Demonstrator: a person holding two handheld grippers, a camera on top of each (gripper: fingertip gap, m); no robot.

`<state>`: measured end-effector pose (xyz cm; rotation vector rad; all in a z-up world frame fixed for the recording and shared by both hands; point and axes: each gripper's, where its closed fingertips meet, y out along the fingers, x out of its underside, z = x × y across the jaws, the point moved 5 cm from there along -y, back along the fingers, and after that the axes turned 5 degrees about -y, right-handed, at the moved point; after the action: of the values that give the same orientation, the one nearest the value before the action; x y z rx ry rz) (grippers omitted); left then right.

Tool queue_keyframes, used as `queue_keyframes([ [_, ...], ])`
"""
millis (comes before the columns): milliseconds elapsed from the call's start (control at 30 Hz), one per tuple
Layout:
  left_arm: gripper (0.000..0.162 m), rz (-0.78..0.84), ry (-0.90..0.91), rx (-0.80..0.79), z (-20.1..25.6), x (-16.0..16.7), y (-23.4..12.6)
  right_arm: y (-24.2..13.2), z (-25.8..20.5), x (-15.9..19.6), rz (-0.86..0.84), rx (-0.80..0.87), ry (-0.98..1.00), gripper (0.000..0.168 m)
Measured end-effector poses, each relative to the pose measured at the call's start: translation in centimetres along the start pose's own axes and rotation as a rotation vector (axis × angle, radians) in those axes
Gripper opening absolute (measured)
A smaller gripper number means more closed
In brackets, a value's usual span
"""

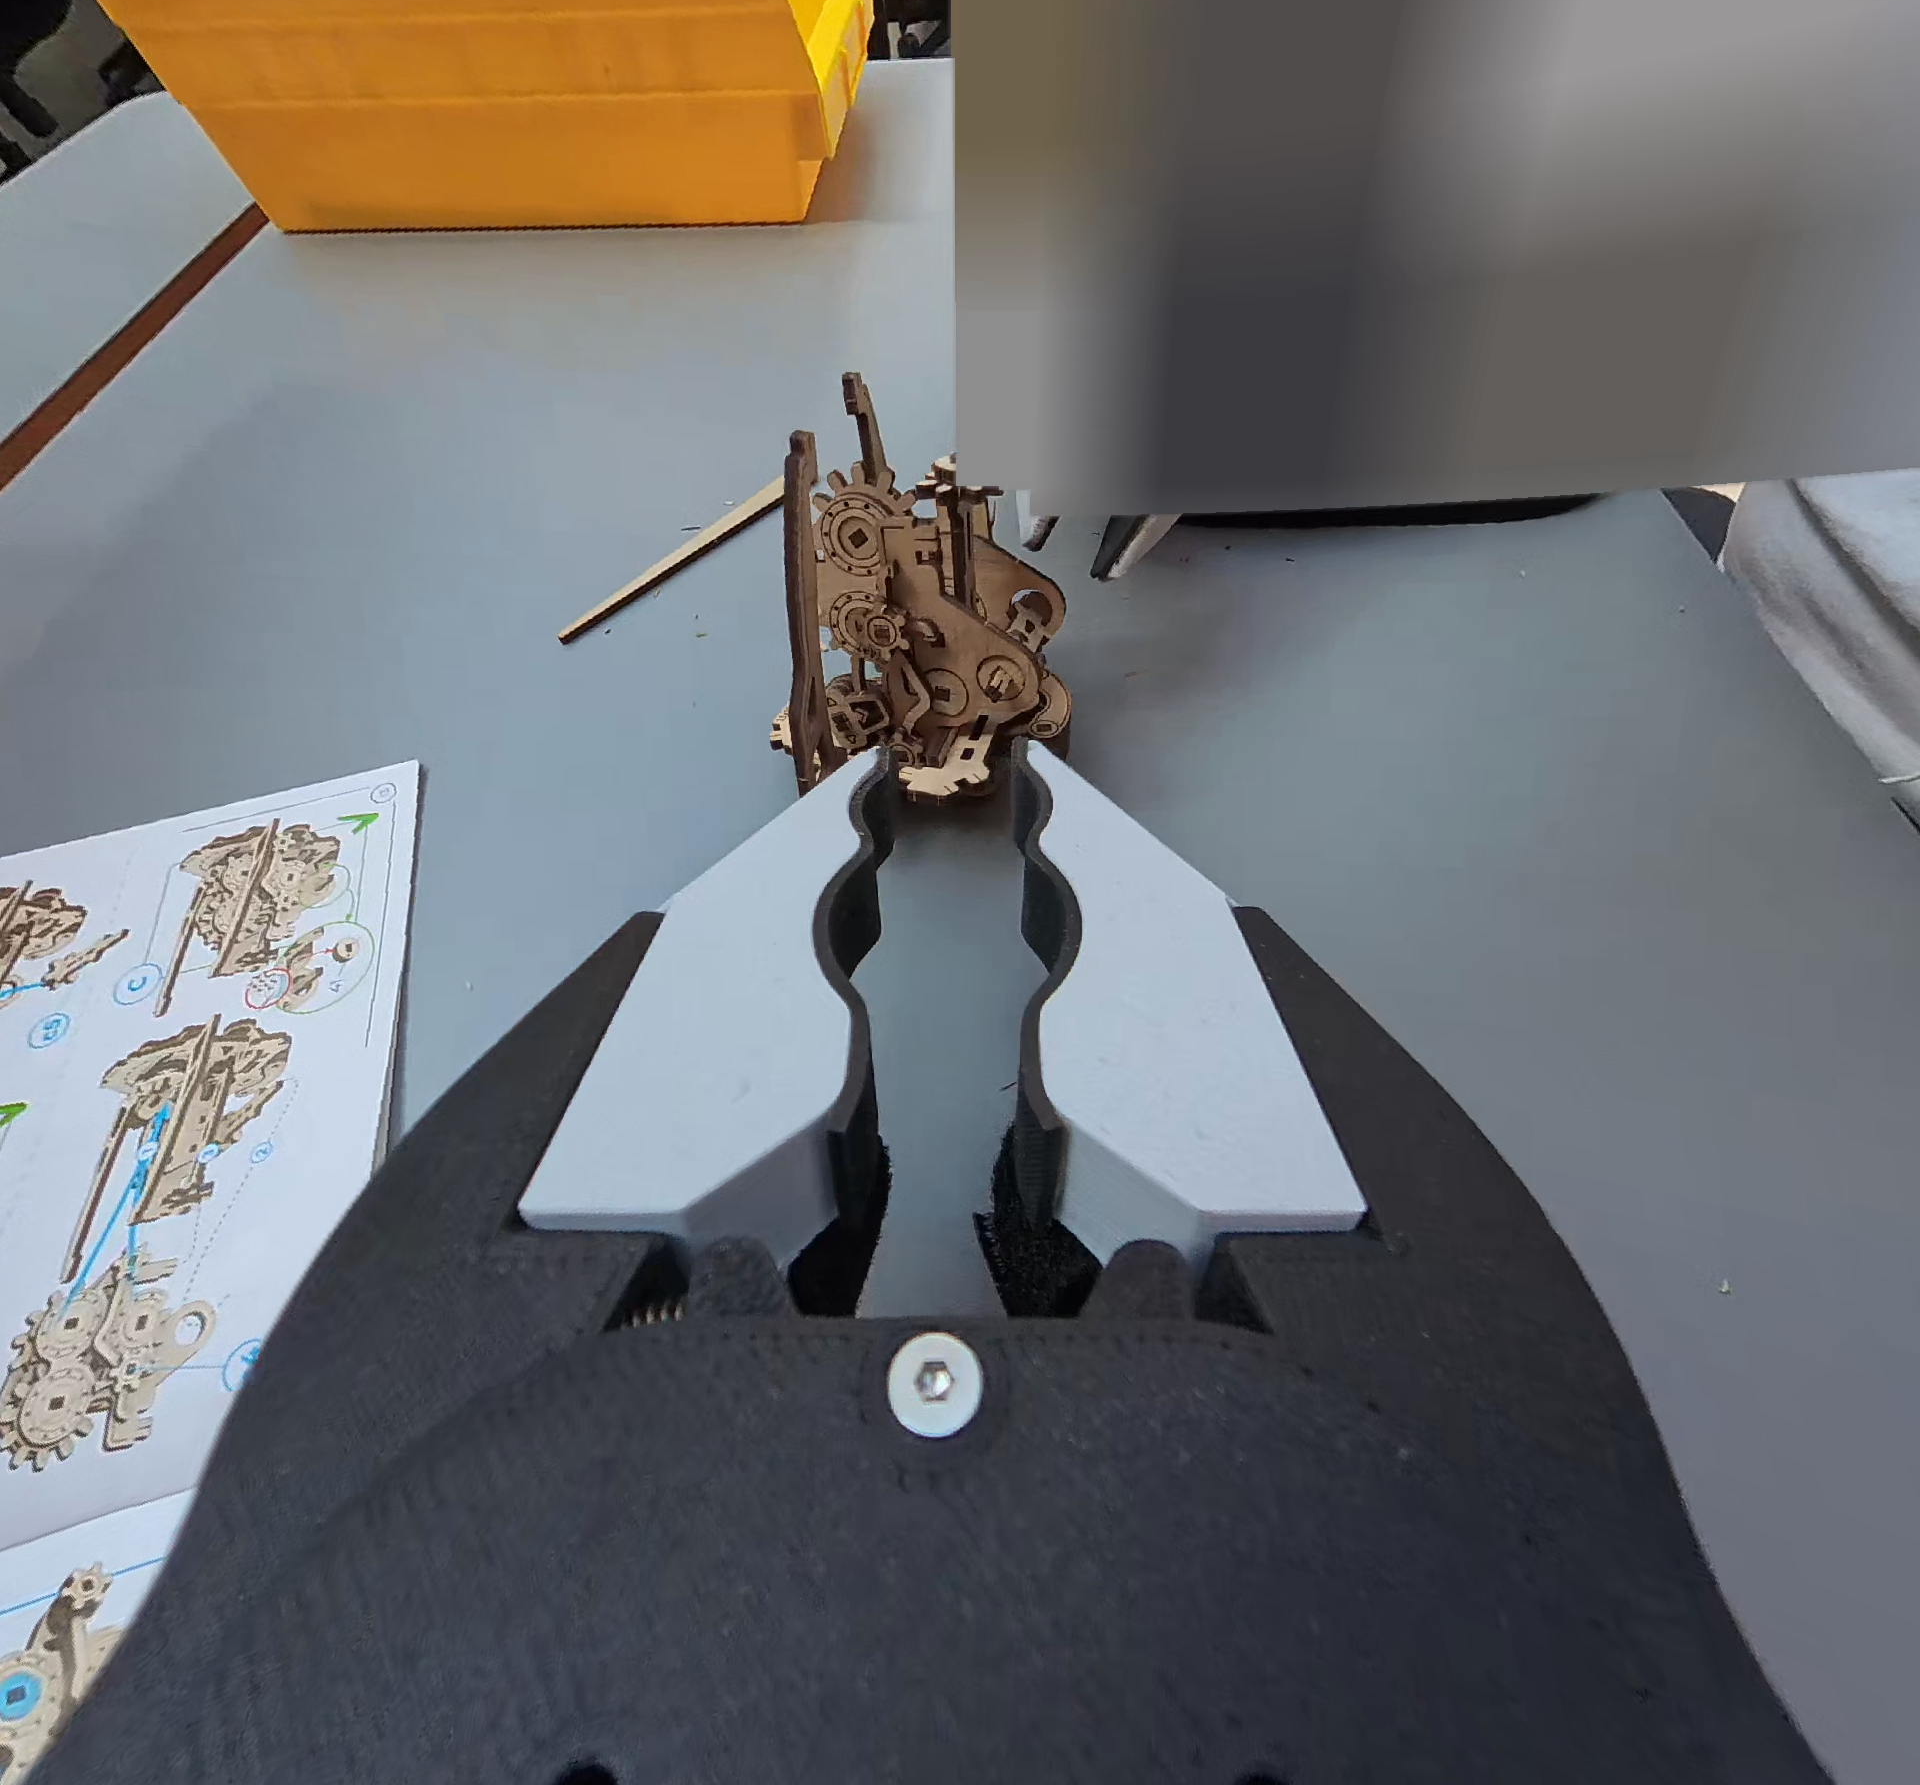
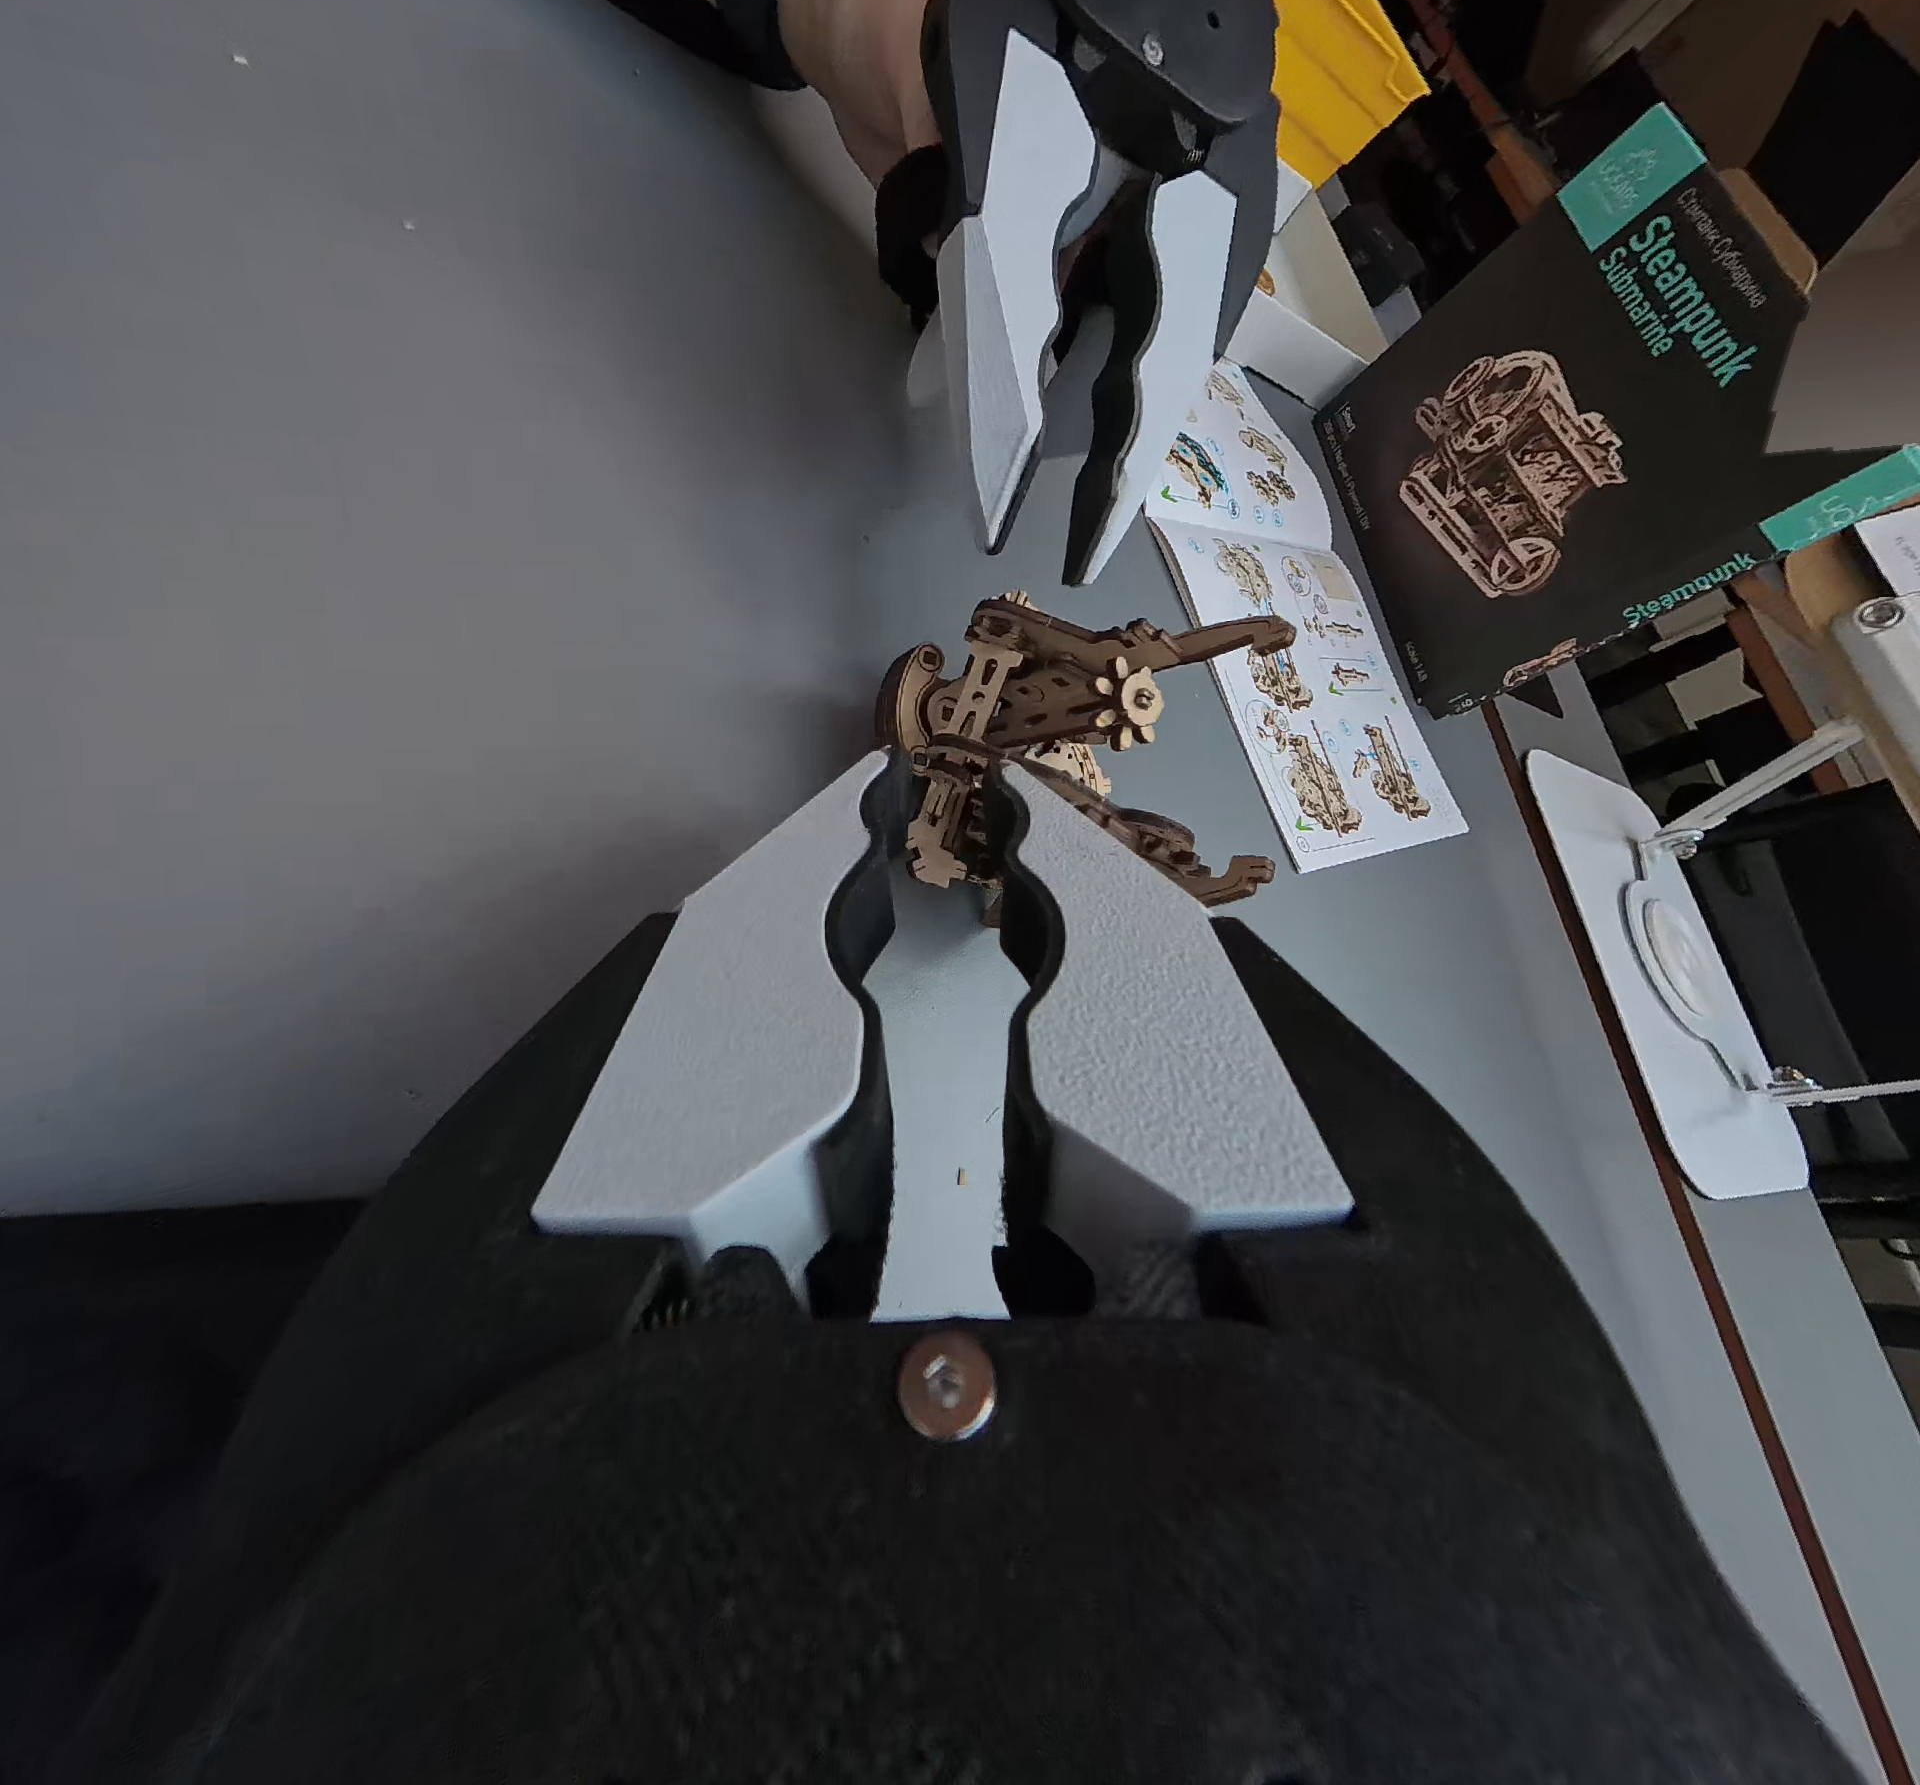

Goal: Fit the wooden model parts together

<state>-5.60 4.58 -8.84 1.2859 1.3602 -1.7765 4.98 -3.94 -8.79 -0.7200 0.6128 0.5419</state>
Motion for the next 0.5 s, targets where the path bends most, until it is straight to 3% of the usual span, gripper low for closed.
queue_keyframes([
  [300, 0.015, -0.002, 0.156, -0.069, 1.1, -0.8, 0.6, 0.5, -0.1, 1.1, -0.026, -0.036, 0.067, 0.011],
  [400, 0.025, -0.026, 0.147, -0.058, 1.2, -0.4, 1.3, 1.0, -0.3, 1.1, -0.030, -0.037, 0.089, 0.011],
  [500, 0.018, -0.026, 0.134, -0.041, 1.2, -0.4, 1.6, 1.3, -0.1, 1.3, -0.060, -0.016, 0.095, 0.010],
])
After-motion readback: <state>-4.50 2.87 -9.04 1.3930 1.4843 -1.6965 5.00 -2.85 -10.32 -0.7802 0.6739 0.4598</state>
